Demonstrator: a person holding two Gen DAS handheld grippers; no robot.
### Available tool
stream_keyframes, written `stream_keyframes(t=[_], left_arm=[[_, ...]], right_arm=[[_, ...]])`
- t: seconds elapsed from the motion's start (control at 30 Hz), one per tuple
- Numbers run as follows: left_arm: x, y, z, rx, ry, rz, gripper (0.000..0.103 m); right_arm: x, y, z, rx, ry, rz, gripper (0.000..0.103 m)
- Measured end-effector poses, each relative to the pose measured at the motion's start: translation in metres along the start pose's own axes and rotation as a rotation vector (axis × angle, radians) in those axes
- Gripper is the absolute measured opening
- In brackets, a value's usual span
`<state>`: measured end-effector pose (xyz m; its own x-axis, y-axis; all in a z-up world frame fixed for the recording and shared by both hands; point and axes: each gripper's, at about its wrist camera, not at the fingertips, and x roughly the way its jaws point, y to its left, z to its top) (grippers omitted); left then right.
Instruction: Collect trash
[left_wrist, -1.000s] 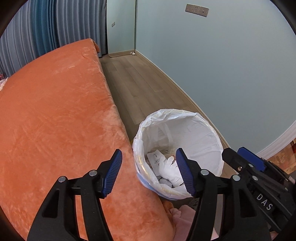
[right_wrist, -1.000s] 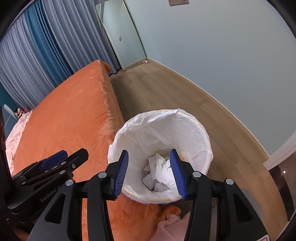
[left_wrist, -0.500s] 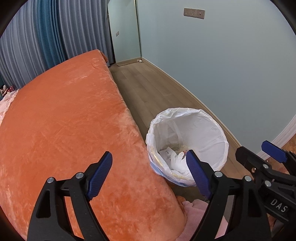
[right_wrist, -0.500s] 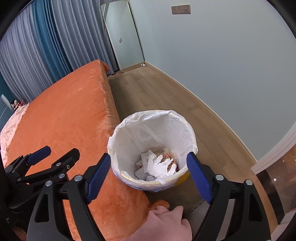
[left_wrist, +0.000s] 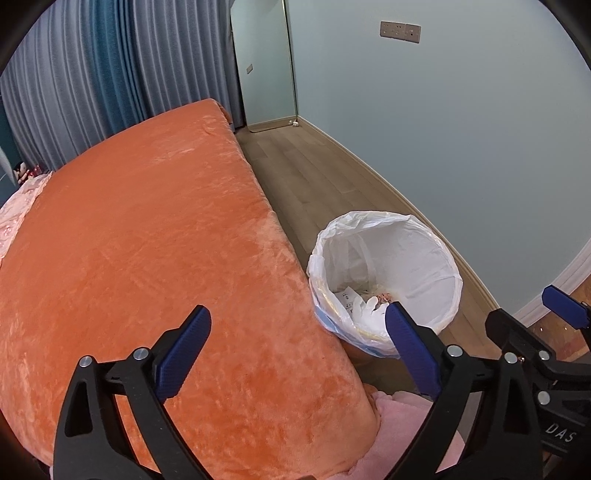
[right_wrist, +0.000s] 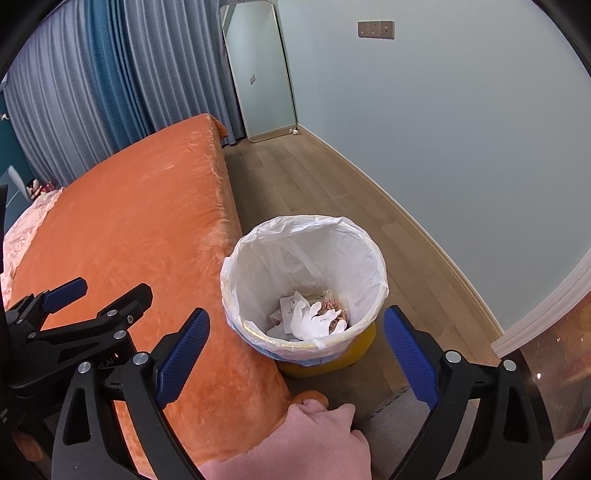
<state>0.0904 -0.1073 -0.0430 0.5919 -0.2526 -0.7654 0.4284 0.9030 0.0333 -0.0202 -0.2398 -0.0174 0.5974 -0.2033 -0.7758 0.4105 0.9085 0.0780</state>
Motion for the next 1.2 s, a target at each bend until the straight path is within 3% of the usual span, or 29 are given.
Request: stream_keyframes(t=[1.2], left_arm=[[-0.024,0.014,-0.018,-0.021,-0.062,0.099,0.091]], right_arm=[[-0.016,0.022,-0.013,-0.067,-0.031,-0.04,0.091]])
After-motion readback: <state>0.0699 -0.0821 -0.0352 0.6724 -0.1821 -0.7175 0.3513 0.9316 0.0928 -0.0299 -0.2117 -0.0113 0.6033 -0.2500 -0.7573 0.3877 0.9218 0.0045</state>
